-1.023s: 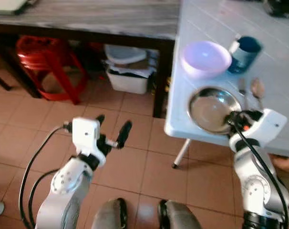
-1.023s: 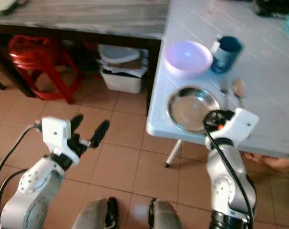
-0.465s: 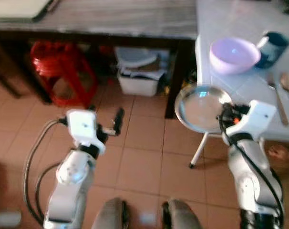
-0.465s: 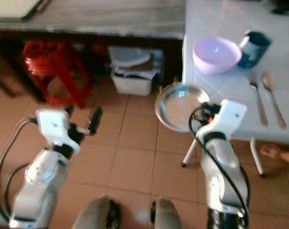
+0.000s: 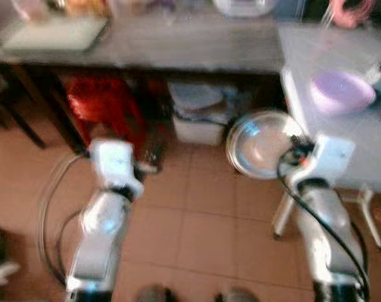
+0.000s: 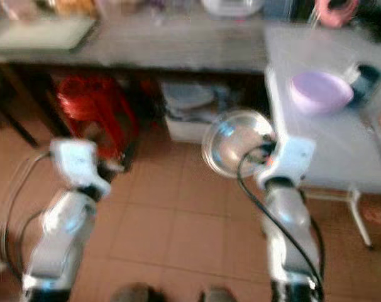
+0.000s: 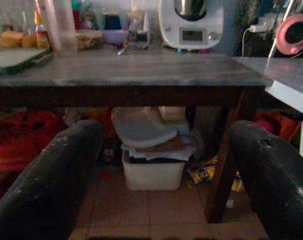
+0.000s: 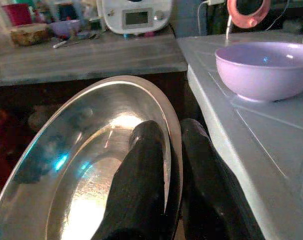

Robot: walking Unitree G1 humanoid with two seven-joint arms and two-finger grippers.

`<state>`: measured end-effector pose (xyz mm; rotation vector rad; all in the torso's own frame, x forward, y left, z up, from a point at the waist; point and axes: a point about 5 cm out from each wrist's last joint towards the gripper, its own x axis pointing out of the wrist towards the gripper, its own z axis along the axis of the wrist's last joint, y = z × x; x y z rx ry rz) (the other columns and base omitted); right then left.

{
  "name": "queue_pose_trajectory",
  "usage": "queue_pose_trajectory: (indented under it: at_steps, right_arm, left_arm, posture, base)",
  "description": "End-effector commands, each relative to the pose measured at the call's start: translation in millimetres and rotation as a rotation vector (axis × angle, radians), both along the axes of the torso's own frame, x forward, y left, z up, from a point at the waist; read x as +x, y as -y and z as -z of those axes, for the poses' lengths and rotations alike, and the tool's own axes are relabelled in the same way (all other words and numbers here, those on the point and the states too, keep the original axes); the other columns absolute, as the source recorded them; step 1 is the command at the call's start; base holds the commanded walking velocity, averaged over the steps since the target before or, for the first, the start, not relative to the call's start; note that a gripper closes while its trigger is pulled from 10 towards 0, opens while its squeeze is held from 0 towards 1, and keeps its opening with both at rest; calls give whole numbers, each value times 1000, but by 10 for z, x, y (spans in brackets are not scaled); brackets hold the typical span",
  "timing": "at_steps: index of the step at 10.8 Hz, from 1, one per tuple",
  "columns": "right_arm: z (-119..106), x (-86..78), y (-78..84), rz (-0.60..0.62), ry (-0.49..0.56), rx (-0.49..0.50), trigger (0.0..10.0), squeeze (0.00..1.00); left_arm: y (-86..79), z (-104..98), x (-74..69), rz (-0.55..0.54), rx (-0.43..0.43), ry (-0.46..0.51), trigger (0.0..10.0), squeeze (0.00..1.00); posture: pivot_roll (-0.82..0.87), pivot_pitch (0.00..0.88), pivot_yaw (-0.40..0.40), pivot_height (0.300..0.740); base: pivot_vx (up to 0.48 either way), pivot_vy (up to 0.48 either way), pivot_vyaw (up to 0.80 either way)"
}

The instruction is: Setting the table

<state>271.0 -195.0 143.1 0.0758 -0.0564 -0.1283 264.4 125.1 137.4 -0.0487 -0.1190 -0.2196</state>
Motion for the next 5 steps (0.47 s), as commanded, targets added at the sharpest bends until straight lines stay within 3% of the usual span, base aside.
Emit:
queue_pose_trajectory:
  at_steps: [1,5]
  right_arm:
    - [-32,19,-61,-12,24,7,0,0]
    - [-135,70,-88,-29,84,-30,0,0]
  left_arm:
    - [-66,22,18,-17,24,-3,10000,0]
    - [-12,9,33,-4,21,19,10000,0]
  posture:
    - [-73,22,32,740]
    - [-80,36,32,740]
  base:
    - [442,0,0]
    - [446,0,0]
